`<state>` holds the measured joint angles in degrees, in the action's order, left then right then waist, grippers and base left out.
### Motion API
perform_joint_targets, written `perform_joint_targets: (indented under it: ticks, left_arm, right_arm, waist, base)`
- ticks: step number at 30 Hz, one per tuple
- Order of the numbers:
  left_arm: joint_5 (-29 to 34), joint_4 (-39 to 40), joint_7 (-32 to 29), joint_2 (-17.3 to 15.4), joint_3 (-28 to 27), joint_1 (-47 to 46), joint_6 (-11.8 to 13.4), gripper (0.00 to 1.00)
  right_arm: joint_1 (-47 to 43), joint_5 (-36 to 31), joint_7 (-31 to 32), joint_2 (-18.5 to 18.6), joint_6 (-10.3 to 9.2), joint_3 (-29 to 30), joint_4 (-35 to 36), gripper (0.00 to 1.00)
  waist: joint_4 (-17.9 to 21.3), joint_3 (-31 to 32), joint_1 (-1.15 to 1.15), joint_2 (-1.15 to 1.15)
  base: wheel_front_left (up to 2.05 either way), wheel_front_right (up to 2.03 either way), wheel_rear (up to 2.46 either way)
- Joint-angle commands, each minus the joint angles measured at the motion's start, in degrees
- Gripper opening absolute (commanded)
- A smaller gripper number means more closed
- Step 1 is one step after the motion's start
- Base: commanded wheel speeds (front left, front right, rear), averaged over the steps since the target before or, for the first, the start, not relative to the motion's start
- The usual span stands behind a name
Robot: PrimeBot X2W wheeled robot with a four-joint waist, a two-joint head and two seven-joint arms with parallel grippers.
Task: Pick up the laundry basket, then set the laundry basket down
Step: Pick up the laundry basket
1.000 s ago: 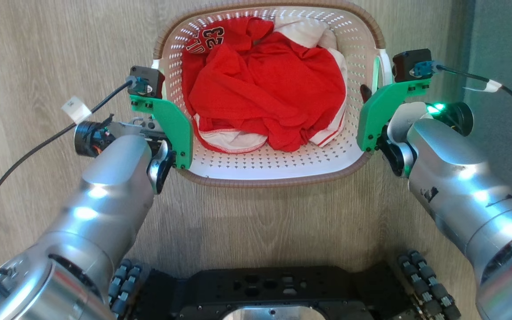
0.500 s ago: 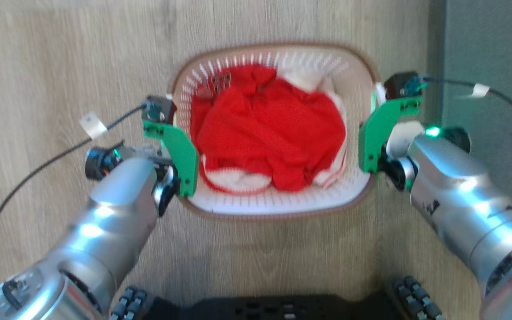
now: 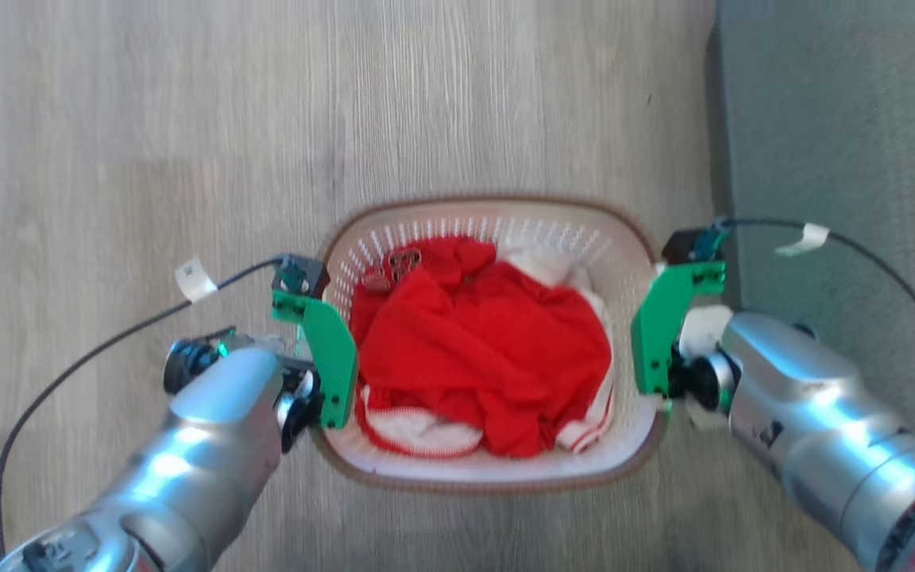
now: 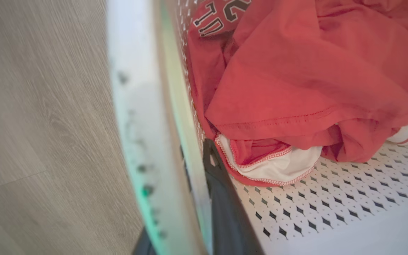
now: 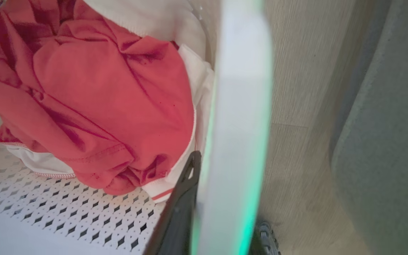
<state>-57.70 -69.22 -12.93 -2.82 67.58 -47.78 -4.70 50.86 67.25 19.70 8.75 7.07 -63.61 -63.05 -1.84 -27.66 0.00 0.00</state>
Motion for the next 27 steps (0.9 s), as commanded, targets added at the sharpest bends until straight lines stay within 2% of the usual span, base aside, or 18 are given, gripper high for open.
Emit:
perform_joint_targets:
  ticks: [1,16,27]
  left_arm:
    - [-0.2,1.1,-0.1,-0.1,0.5,0.4,-1.5,0.00]
    - [-3.1,0.7,-4.5,-0.1,2.9,7.7,-2.8,0.00]
    - [-4.9,5.6,-8.2,-3.3,4.6,11.3,-2.8,0.00]
  right_arm:
    - [-2.2,0.7,1.0,-1.1,0.42,-1.0,2.3,0.00]
    - [-6.6,4.8,6.4,-2.7,0.42,-5.2,3.3,0.00]
    - [-9.9,6.9,8.5,-4.2,0.42,-7.1,2.7,0.00]
  waist:
    - [0.3,4.9,0.00,0.00]
    - [0.5,19.3,0.00,0.00]
    - [-0.9,27.3,0.00,0.00]
  base:
    - [0.00,0.00,0.00]
    - [0.00,0.00,0.00]
    - [0.00,0.00,0.00]
